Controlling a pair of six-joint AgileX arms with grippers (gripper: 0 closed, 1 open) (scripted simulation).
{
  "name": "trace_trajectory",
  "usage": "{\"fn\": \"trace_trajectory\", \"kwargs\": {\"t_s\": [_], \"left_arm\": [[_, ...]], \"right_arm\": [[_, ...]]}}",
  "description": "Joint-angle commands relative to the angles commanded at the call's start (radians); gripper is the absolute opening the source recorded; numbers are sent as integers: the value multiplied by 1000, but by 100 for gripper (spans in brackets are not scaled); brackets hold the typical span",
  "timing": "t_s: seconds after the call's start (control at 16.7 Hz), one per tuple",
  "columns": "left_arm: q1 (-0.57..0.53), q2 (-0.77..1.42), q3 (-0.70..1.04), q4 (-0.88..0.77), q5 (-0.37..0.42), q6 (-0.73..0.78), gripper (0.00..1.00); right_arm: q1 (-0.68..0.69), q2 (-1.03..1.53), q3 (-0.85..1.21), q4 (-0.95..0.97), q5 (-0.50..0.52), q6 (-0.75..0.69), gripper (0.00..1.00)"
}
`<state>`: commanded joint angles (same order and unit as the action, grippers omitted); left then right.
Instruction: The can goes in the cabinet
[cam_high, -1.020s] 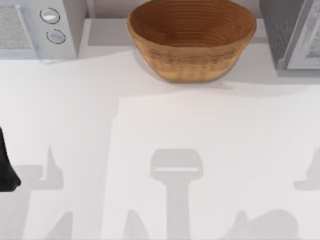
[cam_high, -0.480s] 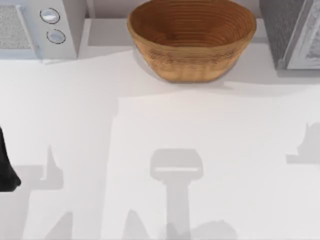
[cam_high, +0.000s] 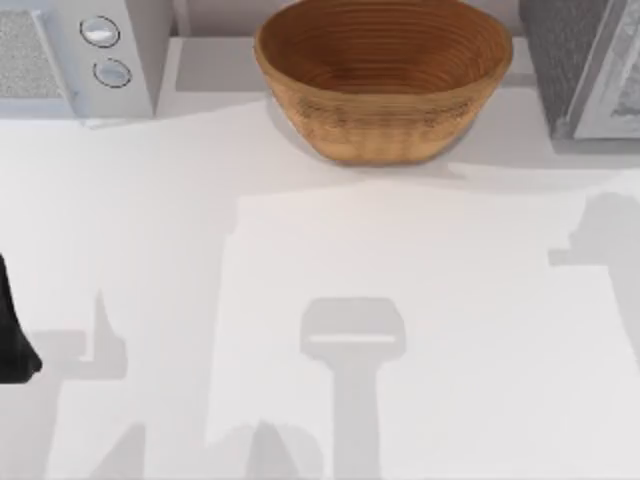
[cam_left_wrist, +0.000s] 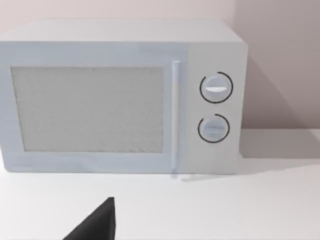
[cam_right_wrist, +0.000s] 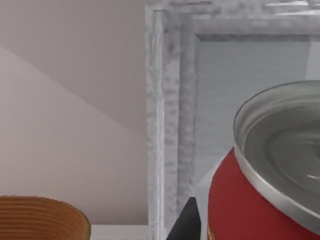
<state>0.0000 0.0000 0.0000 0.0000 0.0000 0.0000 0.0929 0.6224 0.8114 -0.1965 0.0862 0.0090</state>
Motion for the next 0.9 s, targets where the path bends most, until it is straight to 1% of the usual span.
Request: {"fn": "trace_trajectory", "kwargs": {"t_s": [0.3, 0.9], "left_arm": [[0, 0, 0, 0, 0, 0, 100], [0, 0, 0, 0, 0, 0, 100]], "right_arm": [[10, 192, 274, -55, 47, 3, 0], [90, 625, 803, -208, 83, 5, 0]]}}
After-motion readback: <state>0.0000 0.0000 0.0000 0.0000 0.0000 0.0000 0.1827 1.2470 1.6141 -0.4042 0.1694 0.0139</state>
